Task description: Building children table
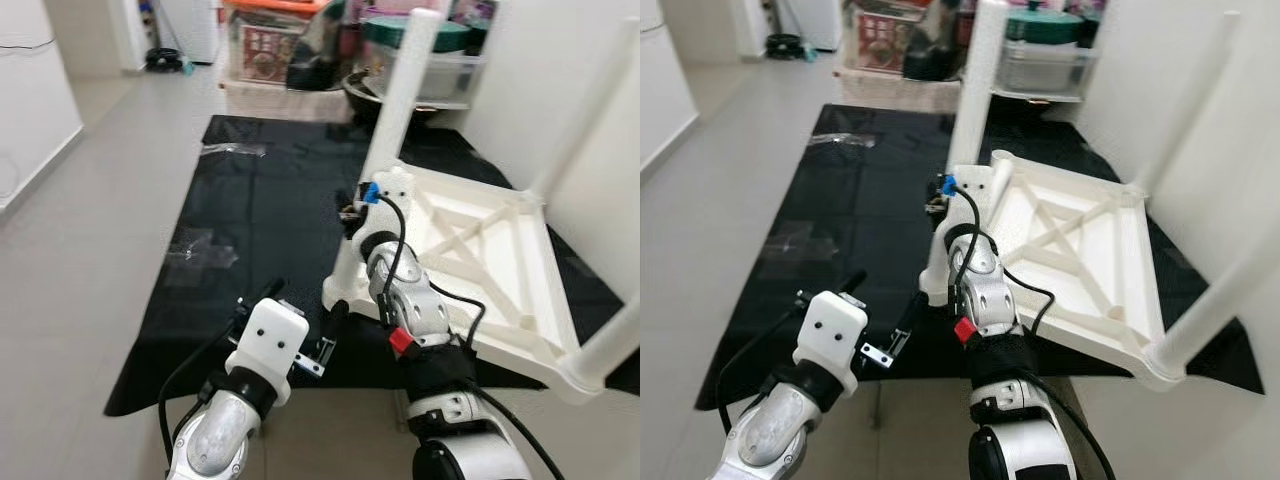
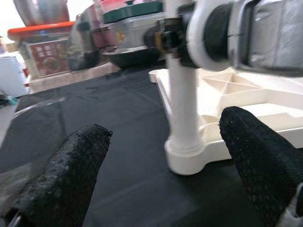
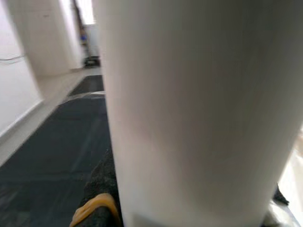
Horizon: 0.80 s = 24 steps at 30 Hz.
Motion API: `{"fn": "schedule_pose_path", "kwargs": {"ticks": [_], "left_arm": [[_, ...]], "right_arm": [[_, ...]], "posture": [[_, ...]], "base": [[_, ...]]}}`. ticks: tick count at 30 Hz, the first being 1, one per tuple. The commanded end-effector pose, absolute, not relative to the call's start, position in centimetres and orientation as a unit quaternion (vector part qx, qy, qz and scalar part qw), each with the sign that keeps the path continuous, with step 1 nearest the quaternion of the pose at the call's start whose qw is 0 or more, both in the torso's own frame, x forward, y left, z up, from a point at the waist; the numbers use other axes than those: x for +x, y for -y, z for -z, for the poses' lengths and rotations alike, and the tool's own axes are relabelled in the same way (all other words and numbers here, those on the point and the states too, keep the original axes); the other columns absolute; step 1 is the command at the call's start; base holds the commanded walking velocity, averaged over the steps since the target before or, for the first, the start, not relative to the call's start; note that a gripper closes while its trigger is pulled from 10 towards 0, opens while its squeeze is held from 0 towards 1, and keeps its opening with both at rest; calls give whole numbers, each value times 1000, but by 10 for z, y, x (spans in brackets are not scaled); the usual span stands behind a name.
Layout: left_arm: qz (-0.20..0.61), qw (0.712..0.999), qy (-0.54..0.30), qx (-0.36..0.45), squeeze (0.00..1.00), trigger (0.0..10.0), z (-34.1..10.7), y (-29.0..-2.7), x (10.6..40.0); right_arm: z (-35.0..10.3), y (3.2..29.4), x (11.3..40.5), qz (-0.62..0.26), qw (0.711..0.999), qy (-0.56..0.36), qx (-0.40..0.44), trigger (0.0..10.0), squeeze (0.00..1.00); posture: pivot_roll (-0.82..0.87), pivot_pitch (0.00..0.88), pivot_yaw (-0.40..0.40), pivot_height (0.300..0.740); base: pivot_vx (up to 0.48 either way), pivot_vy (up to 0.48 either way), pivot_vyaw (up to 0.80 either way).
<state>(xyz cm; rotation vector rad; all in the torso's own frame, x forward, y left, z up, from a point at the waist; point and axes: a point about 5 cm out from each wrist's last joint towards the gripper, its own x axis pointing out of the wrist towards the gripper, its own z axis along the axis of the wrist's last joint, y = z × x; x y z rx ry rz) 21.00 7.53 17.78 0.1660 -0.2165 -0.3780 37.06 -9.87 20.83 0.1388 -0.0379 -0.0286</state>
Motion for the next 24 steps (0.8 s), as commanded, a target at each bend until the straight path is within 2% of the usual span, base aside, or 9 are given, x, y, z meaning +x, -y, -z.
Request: {"fn": "schedule_pose_path", "kwargs": {"ticks": [1,5,13,15,16,17,22,23,24], "left_arm": [[192,972,104,86,0,10000,-175,-73,209],[192,972,104,86,0,10000,-175,-73,209],[193,972,104,85,0,10000,-175,-73,208],[194,972,104,84,0,10000,-175,-72,208],[194,972,104,84,0,10000,-175,-72,208],[196,971,104,84,0,10000,-174,-71,208],[197,971,103,84,0,10000,-173,-71,207],[197,971,103,84,0,10000,-173,-72,207],[197,971,102,84,0,10000,-173,-72,207]], "right_arm": [[-181,125,362,113,990,-36,80,0,0],[-184,123,362,123,989,-35,77,0,0],[-197,148,362,187,981,-3,52,0,0],[-188,178,356,250,967,-29,41,0,0],[-188,178,356,250,967,-29,41,0,0],[-176,203,348,308,949,-59,37,0,0],[-176,207,343,309,949,-46,40,0,0],[-182,197,346,275,960,-21,51,9412,0],[-190,185,350,229,972,7,52,9412,0]], "posture": [[143,31,-116,740],[140,30,-115,740],[137,20,-115,740],[130,15,-110,740],[130,15,-110,740],[128,13,-103,740],[131,10,-100,740],[129,10,-100,740],[129,9,-98,740]], "base": [[0,0,0],[0,0,0],[0,0,0],[0,0,0],[0,0,0],[0,0,0],[0,0,0],[0,0,0],[0,0,0]]}}
